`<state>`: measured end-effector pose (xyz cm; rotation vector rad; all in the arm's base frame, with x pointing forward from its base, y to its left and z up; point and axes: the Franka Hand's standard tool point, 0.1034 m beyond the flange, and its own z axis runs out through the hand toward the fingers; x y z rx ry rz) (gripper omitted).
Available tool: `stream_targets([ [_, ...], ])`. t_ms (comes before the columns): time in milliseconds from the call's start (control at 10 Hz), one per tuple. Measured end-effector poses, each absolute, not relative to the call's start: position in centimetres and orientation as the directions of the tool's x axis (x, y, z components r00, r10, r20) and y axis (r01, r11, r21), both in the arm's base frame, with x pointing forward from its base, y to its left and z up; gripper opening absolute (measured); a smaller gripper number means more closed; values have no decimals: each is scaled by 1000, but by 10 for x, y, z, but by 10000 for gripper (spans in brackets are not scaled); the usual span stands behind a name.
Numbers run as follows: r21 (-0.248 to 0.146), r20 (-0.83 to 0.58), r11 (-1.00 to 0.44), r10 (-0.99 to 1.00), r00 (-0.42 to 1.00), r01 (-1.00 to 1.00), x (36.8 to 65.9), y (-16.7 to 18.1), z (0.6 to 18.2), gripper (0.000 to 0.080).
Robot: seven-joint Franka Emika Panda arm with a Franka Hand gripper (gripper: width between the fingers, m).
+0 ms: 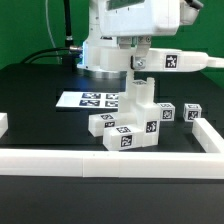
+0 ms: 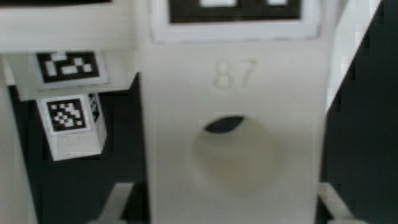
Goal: Assemble chair
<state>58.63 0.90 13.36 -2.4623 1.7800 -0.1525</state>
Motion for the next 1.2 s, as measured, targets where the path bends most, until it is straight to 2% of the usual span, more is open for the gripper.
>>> stream_targets([
  [500, -131, -15, -255, -966, 259, -958, 581, 3, 133, 284],
  [1200, -119, -16, -261, -964, 264, -958, 577, 6, 127, 284],
])
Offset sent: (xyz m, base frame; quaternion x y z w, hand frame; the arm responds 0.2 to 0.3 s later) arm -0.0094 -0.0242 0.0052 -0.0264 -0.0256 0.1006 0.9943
